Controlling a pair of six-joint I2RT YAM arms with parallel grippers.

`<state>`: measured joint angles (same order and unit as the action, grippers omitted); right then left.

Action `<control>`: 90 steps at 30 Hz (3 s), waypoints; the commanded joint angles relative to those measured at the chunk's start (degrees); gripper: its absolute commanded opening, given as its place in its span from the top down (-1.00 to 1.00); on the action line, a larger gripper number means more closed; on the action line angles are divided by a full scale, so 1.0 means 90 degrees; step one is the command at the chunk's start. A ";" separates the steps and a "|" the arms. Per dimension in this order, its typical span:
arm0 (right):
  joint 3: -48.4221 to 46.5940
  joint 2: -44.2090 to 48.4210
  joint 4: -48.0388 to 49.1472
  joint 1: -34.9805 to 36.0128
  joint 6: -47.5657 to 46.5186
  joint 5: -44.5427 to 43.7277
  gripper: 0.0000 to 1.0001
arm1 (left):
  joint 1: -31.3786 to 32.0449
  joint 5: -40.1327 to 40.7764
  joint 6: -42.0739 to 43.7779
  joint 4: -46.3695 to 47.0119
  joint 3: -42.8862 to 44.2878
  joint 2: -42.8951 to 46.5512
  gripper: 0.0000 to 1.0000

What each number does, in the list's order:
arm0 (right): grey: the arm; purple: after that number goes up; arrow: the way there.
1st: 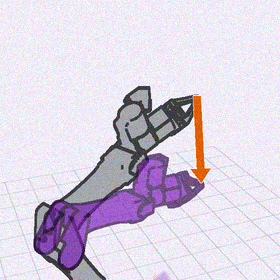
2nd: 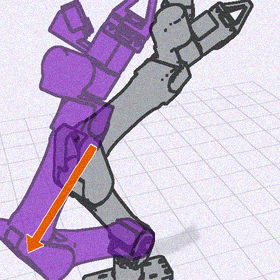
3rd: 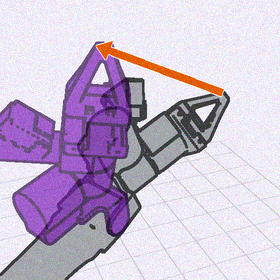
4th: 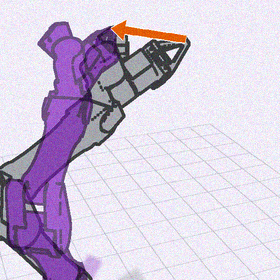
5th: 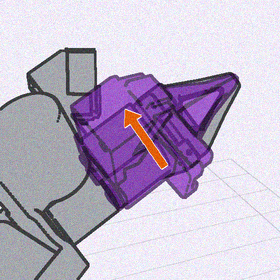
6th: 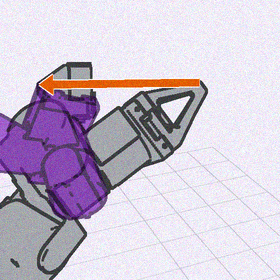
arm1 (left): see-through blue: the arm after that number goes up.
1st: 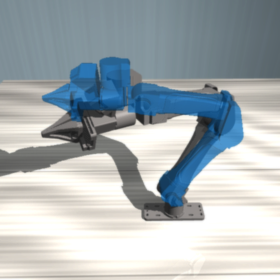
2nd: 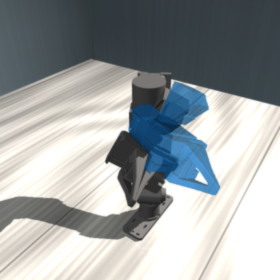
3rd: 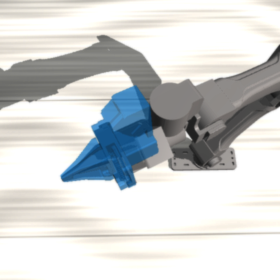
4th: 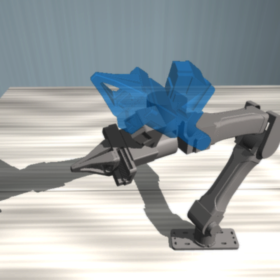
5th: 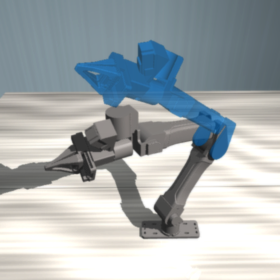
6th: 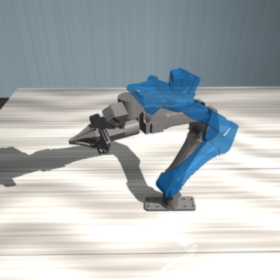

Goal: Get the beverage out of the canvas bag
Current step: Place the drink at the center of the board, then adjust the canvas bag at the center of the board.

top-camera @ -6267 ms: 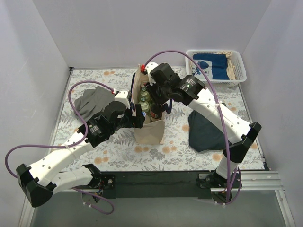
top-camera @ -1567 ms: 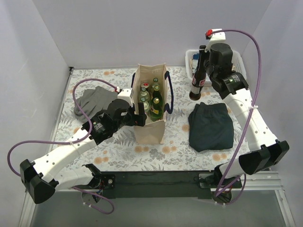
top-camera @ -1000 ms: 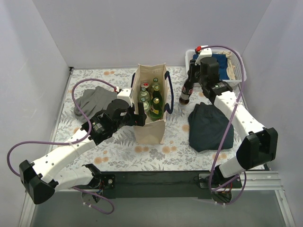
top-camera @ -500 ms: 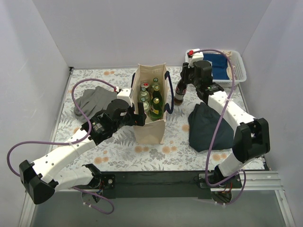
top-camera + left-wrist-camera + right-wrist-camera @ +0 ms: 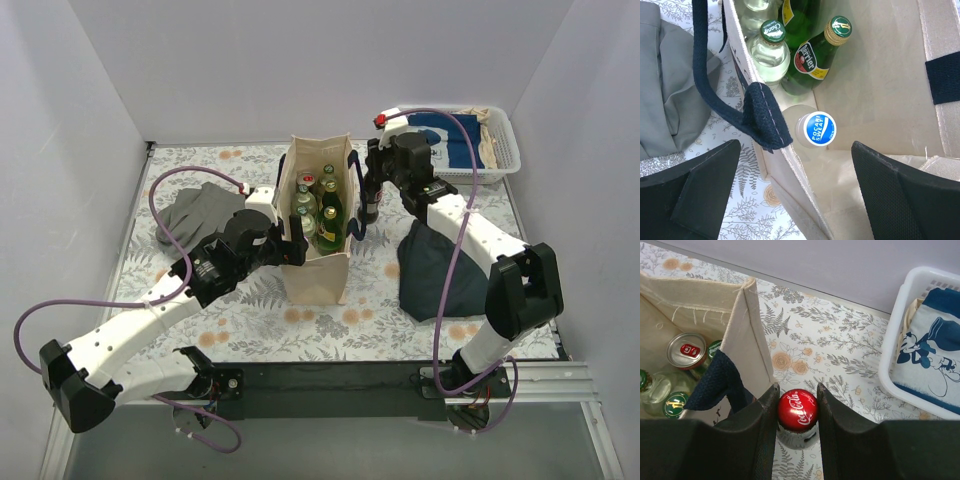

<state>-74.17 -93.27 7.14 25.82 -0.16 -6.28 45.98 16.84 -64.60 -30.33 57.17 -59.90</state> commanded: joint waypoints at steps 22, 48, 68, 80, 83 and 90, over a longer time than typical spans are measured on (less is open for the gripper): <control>-0.0079 0.0510 0.0897 0.0012 -0.0050 -0.0483 -0.30 | 0.0019 0.0043 -0.0010 0.0000 0.0025 0.0122 -0.85; -0.3917 0.0725 -0.4406 -0.0252 0.2389 0.4320 0.41 | 0.0019 -0.0094 0.0000 0.0020 0.0172 0.0142 -0.85; -0.2688 0.0705 -0.4133 -0.0233 0.3054 0.5073 0.41 | 0.0019 -0.0045 -0.0147 -0.0361 0.0640 -0.0093 -0.85; -0.1427 0.1233 -0.2746 -0.0233 0.3827 0.5054 0.41 | 0.0019 -0.0035 -0.0195 -0.0361 0.0513 0.0015 -0.85; -0.1417 0.1311 -0.2727 -0.0233 0.3681 0.4723 0.41 | 0.0019 0.0004 -0.0195 -0.0351 0.0484 0.0054 -0.85; -0.1290 0.1555 -0.2853 -0.0272 0.3329 0.3532 0.41 | 0.0019 0.0023 -0.0166 -0.0273 0.0503 0.0151 -0.86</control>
<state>-86.32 -81.14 -20.43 23.75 31.83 31.73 45.98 15.90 -66.30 -32.97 60.88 -60.51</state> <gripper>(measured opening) 0.297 0.926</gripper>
